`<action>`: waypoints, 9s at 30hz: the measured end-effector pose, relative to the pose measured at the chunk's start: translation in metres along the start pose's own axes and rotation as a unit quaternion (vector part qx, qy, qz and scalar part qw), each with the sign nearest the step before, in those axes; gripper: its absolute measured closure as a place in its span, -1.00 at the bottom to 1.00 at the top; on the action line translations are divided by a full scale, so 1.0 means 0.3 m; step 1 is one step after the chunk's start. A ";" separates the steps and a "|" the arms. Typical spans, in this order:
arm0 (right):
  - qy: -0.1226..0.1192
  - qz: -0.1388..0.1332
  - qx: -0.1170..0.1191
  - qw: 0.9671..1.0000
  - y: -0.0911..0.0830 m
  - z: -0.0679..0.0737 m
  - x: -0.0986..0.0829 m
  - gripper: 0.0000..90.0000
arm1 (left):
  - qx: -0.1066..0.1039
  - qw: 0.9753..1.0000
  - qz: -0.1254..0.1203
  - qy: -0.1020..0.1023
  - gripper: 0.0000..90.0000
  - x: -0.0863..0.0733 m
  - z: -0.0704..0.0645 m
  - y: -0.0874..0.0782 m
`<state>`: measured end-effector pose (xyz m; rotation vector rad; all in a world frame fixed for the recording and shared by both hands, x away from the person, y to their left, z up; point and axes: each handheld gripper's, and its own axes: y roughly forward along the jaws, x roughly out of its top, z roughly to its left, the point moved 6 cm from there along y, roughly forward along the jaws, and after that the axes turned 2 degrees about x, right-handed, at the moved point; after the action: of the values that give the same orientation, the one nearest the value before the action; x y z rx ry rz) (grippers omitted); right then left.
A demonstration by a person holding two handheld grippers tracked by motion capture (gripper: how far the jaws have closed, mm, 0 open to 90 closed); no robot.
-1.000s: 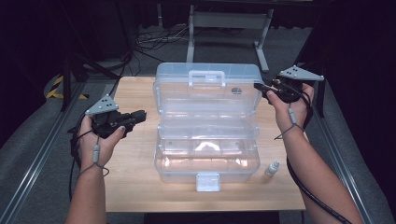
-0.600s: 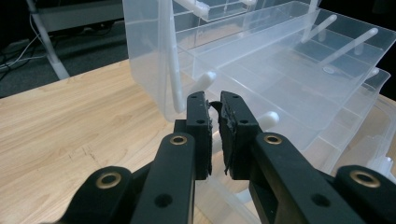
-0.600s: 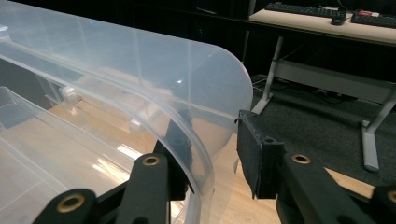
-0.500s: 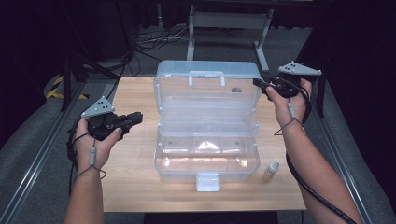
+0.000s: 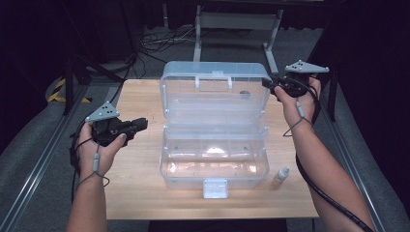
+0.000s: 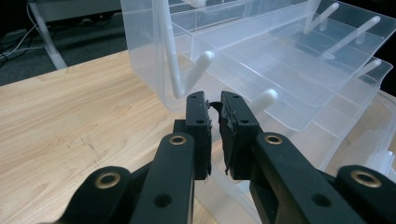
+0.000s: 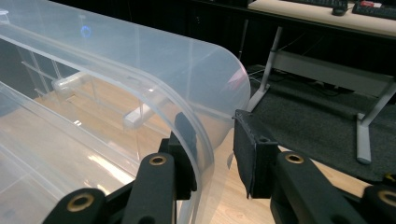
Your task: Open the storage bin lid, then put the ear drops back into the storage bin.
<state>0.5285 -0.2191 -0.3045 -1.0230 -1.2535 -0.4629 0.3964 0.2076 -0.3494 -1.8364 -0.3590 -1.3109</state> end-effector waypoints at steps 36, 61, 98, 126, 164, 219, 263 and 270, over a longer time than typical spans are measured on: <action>0.042 0.041 0.008 0.998 0.141 -0.098 0.012 0.90 | 0.001 1.000 -0.004 -0.005 0.84 -0.004 0.021 -0.015; 0.080 0.068 0.020 0.994 0.224 -0.143 -0.008 0.90 | -0.001 1.000 0.001 -0.014 0.84 -0.020 0.029 -0.017; 0.132 0.092 0.026 0.987 0.323 -0.191 -0.065 0.89 | 0.003 1.000 0.007 -0.021 0.83 -0.043 0.037 -0.030; 0.170 0.110 0.026 0.979 0.401 -0.220 -0.135 0.88 | 0.001 1.000 0.012 -0.026 0.82 -0.049 0.048 -0.033; 0.170 0.121 0.008 0.978 0.435 -0.219 -0.172 0.87 | -0.001 1.000 0.014 -0.026 0.80 -0.049 0.050 -0.037; 0.073 0.059 0.058 0.994 -0.135 -0.150 -0.062 0.58 | -0.019 0.999 0.026 -0.015 0.65 -0.021 0.041 0.001; -0.014 0.066 0.168 0.983 -0.451 0.034 -0.190 0.42 | -0.024 0.999 0.024 -0.023 0.65 -0.023 0.038 -0.012; -0.017 0.078 0.164 0.983 -0.454 0.028 -0.237 0.37 | -0.026 0.999 0.026 -0.024 0.64 -0.024 0.036 -0.012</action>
<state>0.3967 -0.2972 -0.3194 -0.8420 -1.2197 -0.1123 0.3978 0.2196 -0.3553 -1.9104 -0.3025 -1.2542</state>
